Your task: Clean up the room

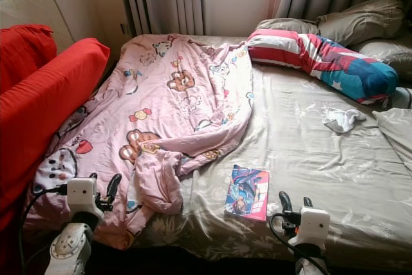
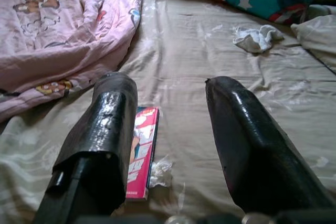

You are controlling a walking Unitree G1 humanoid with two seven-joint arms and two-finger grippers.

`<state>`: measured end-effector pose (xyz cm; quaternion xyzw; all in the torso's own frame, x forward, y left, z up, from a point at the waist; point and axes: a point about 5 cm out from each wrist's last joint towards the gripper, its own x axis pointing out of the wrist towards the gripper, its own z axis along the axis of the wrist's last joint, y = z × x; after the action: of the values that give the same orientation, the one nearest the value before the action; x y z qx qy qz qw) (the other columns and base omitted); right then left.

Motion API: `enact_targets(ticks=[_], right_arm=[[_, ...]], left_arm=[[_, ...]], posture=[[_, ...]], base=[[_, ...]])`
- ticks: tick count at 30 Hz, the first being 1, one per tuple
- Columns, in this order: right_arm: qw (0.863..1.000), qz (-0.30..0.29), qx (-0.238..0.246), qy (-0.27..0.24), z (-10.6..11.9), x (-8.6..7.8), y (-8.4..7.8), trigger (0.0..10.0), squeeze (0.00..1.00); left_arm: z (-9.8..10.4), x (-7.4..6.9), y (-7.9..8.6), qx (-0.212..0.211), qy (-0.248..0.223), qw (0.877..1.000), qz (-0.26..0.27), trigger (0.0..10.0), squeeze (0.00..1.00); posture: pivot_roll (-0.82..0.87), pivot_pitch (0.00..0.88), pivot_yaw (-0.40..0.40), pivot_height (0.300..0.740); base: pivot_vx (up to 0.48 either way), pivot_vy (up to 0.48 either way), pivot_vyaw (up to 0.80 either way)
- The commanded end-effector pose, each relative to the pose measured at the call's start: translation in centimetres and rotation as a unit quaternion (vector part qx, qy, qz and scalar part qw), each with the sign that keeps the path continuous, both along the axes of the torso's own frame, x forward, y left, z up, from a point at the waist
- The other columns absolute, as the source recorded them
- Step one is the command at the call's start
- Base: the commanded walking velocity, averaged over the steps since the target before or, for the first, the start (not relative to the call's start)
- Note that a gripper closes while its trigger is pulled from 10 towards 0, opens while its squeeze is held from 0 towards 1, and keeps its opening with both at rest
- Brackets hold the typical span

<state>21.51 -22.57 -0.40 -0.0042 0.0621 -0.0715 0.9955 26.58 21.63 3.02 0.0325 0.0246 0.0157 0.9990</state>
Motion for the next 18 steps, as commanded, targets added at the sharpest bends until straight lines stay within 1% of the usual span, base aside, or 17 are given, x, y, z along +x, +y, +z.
enact_targets(ticks=[1,4,5,9,12,13,18], right_arm=[[1.0,0.006,0.002,-0.001,0.2,0.1,0.2,10.0,0.0],[1.0,0.005,0.002,-0.001,0.2,0.2,0.1,10.0,0.0],[1.0,0.004,0.002,-0.001,0.3,0.2,0.1,10.0,0.0],[1.0,0.018,-0.003,-0.001,0.6,0.2,0.2,10.0,0.0],[1.0,0.029,-0.004,-0.01,1.0,0.3,0.3,10.0,0.0],[0.999,0.034,-0.005,-0.013,1.1,0.3,0.4,10.0,0.0],[1.0,0.021,0.0,-0.006,0.7,0.0,0.5,10.0,0.0]], left_arm=[[-0.2,-0.4,0.5,0.001,0.009,1.0,0.002,10.0,0.0],[-0.2,-0.7,0.6,0.0,0.008,1.0,0.007,10.0,0.0],[0.0,-0.9,0.8,-0.003,0.006,1.0,0.01,10.0,0.0],[-0.2,-1.5,1.0,-0.002,0.01,1.0,0.013,10.0,0.0],[-0.6,-2.1,1.0,-0.001,0.019,1.0,0.017,10.0,0.0],[-0.8,-2.4,1.0,0.0,0.023,1.0,0.015,10.0,0.0],[-0.8,-2.4,1.4,0.0,0.03,0.999,0.014,10.0,0.0]], posture=[[-0.09,0.029,0.0,0.74],[-0.09,0.029,0.0,0.74],[-0.05,0.055,-0.025,0.74],[-0.05,0.058,-0.037,0.74],[-0.06,0.05,-0.029,0.74],[-0.06,0.037,-0.015,0.74],[-0.08,0.007,0.005,0.74]], base=[[0.0,0.0,0.0],[0.0,0.0,0.0],[0.0,0.0,0.0],[0.0,0.0,0.0],[0.0,0.0,0.0],[0.0,0.0,0.0],[0.0,0.0,0.0]])
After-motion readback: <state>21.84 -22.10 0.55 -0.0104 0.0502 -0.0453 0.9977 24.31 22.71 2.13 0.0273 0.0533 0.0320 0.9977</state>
